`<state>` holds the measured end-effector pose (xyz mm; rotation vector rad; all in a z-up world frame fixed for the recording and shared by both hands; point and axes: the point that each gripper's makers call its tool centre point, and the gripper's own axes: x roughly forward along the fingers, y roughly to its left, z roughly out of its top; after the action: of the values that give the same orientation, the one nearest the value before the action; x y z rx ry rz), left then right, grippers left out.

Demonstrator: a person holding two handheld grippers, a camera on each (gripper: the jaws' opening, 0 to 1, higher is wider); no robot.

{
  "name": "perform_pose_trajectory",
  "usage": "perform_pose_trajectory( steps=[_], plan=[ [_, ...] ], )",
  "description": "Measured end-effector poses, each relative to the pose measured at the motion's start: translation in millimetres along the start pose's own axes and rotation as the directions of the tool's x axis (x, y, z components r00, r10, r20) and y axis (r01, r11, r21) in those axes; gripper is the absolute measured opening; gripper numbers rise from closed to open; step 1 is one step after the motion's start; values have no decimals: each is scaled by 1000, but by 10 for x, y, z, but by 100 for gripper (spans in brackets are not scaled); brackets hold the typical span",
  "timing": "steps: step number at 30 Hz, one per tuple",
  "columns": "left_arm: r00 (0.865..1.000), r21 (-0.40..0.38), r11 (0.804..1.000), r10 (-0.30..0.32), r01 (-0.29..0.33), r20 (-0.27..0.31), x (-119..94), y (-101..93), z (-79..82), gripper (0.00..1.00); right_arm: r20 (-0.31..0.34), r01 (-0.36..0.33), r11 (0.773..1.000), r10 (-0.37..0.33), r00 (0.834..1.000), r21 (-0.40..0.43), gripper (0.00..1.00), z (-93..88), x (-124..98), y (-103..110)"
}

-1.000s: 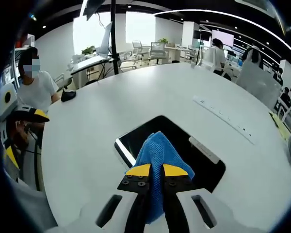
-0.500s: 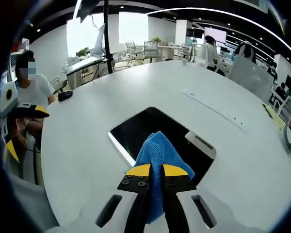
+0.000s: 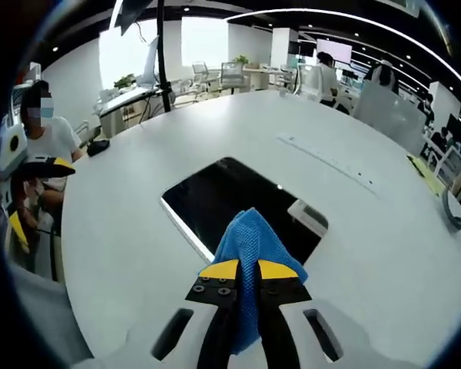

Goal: Wipe the mirror surface with the cleaning cloth until all visible marks leave the cleaned area.

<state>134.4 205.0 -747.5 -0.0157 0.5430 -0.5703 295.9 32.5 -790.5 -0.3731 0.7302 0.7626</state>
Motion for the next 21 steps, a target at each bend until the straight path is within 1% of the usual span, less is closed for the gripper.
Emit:
perform_pose_trajectory(
  steps=[3,7,9,12,16,21],
  plan=[
    [1000,5,1000,-1,1,-1,6,-2,2,94,-8,0,1000,0,1000,-4,3,-42,12,-5],
    [1000,5,1000,0,0,1,1,1,10,95,-32,-3,1000,3,999,-4,3,-144,59,-6],
    [1000,6,1000,0,0,-2,-8,5,2,94,-39,-8,1000,8,999,1,3,-178,107,-47],
    [1000,6,1000,1,-1,-5,-17,15,-8,94,-50,-5,1000,5,999,-6,3,-230,110,-29],
    [1000,5,1000,0,0,-7,-20,15,-8,93,-62,4,1000,-5,998,-5,3,-302,118,-62],
    [1000,12,1000,-4,5,-10,-17,8,-7,93,-74,5,1000,-6,997,-6,3,-351,127,-72]
  ],
)
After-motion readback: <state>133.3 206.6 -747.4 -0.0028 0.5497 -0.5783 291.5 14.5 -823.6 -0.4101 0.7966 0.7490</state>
